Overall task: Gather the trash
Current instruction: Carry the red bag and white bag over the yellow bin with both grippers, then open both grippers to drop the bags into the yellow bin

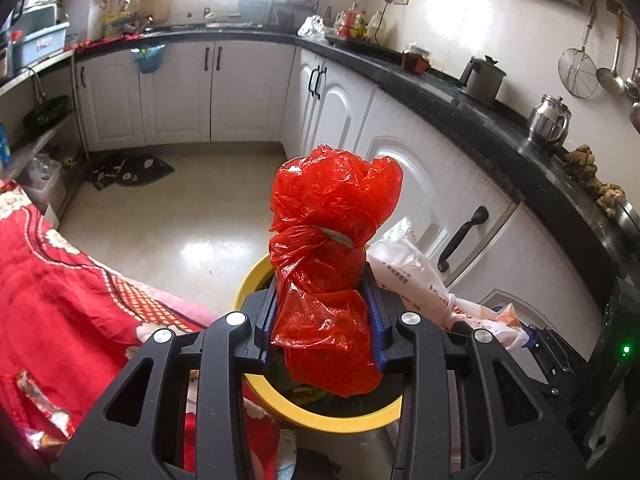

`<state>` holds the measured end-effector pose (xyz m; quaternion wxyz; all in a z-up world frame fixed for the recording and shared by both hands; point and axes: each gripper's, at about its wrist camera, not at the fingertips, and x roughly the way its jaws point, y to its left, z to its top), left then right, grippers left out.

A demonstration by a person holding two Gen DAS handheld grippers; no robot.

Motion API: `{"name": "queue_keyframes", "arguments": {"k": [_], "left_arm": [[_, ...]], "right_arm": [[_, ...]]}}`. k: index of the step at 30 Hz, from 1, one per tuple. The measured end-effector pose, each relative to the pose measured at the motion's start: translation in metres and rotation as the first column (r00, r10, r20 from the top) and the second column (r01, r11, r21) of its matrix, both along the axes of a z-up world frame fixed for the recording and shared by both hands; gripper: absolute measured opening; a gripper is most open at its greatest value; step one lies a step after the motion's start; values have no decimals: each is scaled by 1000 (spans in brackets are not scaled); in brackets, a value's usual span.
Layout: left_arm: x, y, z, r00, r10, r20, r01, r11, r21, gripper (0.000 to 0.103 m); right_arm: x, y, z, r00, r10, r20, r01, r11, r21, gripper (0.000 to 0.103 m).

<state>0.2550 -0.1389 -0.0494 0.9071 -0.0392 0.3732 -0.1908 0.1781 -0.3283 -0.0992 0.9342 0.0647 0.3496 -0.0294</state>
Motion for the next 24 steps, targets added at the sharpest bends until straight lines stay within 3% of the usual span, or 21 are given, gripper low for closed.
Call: {"name": "queue_keyframes", "arguments": {"k": [6, 9, 11, 14, 16, 19, 21, 23, 24], "left_arm": [[11, -2, -15, 999, 0, -42, -1, 1000, -16, 29], [18, -3, -25, 997, 12, -71, -14, 999, -32, 31], [23, -3, -33, 995, 20, -100, -25, 998, -49, 36], [26, -6, -37, 994, 26, -110, -30, 999, -39, 55], [24, -4, -37, 993, 30, -111, -35, 998, -44, 60], [22, 1, -34, 994, 51, -98, -55, 998, -39, 75], [18, 7, -29, 994, 62, -90, -67, 997, -46, 80], [15, 12, -24, 994, 77, -78, -81, 995, -51, 92], [11, 16, -20, 994, 85, -66, -88, 995, -52, 92]], "right_arm": [[18, 3, -17, 999, 12, -45, -11, 1000, 23, 62], [26, 3, -26, 998, 15, -64, -12, 998, 54, 67], [30, 3, -29, 997, 7, -76, -3, 998, 59, 70], [25, 2, -25, 998, -2, -65, 5, 999, 43, 78], [19, -1, -22, 998, -19, -55, 20, 999, 24, 82], [11, -10, -17, 998, -46, -43, 47, 999, 26, 82], [7, -12, -13, 998, -60, -34, 61, 998, 22, 85], [2, -16, -6, 997, -77, -14, 77, 997, 20, 88], [-1, -17, -4, 997, -82, -7, 82, 996, 23, 88]]}}
